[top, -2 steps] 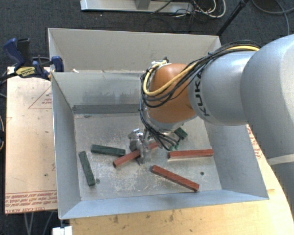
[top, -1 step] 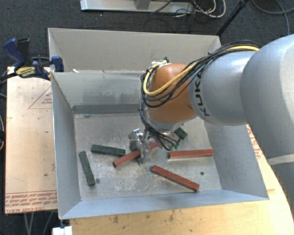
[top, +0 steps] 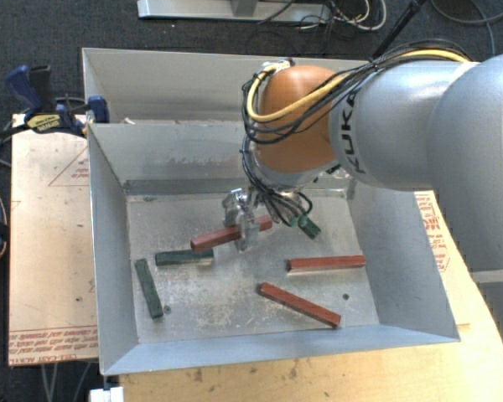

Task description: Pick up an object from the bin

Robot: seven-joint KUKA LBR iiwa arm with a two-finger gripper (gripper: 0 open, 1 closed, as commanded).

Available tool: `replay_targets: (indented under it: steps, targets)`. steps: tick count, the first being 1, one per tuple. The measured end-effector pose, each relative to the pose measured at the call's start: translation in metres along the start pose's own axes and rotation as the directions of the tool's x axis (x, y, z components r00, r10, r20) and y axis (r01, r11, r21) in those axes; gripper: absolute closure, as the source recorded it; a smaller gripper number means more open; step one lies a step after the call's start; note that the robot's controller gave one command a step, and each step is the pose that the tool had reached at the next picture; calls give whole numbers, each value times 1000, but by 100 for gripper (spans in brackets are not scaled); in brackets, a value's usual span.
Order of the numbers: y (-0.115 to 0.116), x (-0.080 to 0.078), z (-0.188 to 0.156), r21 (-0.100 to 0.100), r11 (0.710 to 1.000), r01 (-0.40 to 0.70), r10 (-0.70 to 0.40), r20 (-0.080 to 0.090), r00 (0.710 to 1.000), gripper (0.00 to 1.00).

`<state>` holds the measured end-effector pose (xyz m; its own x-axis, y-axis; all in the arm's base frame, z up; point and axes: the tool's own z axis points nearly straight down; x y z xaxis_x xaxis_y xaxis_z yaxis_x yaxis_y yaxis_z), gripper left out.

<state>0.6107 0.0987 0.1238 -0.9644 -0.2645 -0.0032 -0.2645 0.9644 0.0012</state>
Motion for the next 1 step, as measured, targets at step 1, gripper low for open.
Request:
replay_targets:
  steps: [1]
  targets:
    - [0, 0, 0, 0, 1000, 0, 0, 0, 1000, 100]
